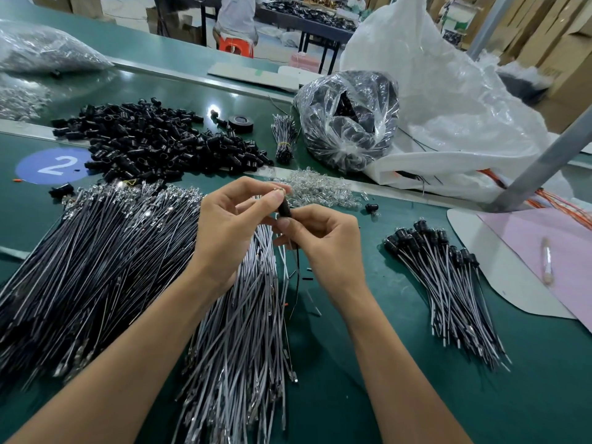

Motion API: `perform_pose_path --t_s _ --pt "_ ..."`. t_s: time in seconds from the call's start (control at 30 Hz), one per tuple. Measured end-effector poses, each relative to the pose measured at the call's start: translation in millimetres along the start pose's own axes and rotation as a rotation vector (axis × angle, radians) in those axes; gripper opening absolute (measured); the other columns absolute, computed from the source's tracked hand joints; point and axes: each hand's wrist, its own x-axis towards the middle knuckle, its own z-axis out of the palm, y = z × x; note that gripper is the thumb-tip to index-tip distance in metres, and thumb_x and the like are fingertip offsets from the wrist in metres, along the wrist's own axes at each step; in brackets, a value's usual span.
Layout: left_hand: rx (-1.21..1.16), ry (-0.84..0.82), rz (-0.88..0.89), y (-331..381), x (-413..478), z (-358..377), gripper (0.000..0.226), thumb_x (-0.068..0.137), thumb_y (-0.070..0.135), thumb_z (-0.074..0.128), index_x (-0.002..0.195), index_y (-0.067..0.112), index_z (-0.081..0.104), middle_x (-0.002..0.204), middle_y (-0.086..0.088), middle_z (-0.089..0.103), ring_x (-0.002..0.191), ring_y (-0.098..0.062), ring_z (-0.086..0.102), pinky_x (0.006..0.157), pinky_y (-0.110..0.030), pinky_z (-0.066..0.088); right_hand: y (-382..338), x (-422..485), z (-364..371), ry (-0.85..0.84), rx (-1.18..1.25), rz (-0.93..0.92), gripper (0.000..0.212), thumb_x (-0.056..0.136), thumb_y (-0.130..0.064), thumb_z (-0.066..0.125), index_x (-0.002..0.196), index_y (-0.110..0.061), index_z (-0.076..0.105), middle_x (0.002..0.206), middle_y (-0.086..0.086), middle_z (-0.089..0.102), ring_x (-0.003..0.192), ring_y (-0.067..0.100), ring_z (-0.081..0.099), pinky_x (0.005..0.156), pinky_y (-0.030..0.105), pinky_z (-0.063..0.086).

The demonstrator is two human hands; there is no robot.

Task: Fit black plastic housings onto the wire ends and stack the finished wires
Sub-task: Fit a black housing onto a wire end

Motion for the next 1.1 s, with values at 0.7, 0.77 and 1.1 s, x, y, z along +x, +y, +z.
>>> perform_pose_path --t_s 0.7,0.77,1.1 --pt "-0.018 -0.096 -0.011 -3.1 -3.0 3.2 0.025 0.074 0.008 0.07 0.099 0.002 0.072 0.09 -0.008 0.077 0.082 -0.017 0.072 0.069 -0.025 0.057 5.3 2.5 1.7 0.019 0.097 -0.075 0.03 0.085 0.013 0.065 0.071 -0.014 0.065 0.075 0.004 0.069 0.066 0.014 0.069 0.069 0.027 0.057" --pt "-0.021 -0.095 0.01 -2.6 -2.8 3.8 0.024 0.073 0.006 0.071 0.097 0.004 0.072 0.089 -0.006 0.077 0.084 -0.015 0.073 0.074 -0.023 0.056 5.6 2.7 1.4 0.007 0.123 -0.085 0.026 0.084 0.013 0.065 0.072 -0.01 0.065 0.073 0.006 0.068 0.067 0.013 0.069 0.068 0.025 0.056" --pt "-0.032 -0.095 0.045 -3.8 -3.7 2.4 0.027 0.07 0.004 0.073 0.097 0.003 0.073 0.088 -0.006 0.077 0.083 -0.017 0.074 0.077 -0.023 0.056 11.4 2.7 1.5 -0.018 0.038 -0.15 0.024 0.082 0.008 0.07 0.074 -0.014 0.068 0.07 -0.002 0.068 0.069 0.012 0.068 0.07 0.022 0.054"
